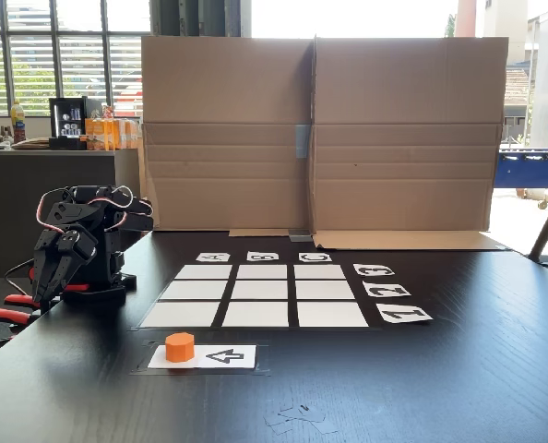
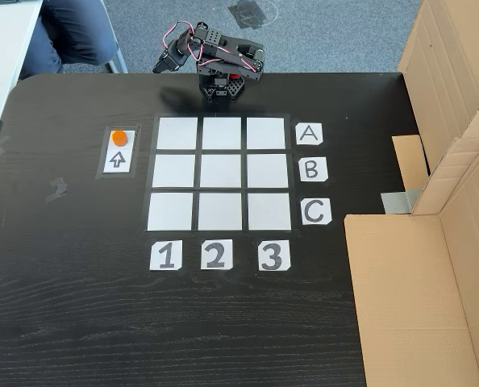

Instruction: Pick up the round, orange token and place it in the grid on square A1.

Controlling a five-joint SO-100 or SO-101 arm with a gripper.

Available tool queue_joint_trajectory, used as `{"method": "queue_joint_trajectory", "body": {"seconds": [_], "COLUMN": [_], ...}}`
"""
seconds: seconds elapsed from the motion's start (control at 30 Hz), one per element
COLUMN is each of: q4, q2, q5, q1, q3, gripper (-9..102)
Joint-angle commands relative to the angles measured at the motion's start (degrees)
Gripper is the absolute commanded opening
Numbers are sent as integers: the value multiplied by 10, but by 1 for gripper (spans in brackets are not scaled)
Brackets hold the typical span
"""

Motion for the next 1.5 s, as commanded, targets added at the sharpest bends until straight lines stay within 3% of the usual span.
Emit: {"method": "queue_joint_trajectory", "body": {"seconds": [0.0,0.6,1.27,1.47], "q4": [-10,5,212,217], "q2": [-186,-206,-616,-722], "q5": [-18,-18,-18,-17], "q1": [-26,-31,-89,-114], "q3": [-83,-133,-612,-686], "gripper": [5,9,15,19]}}
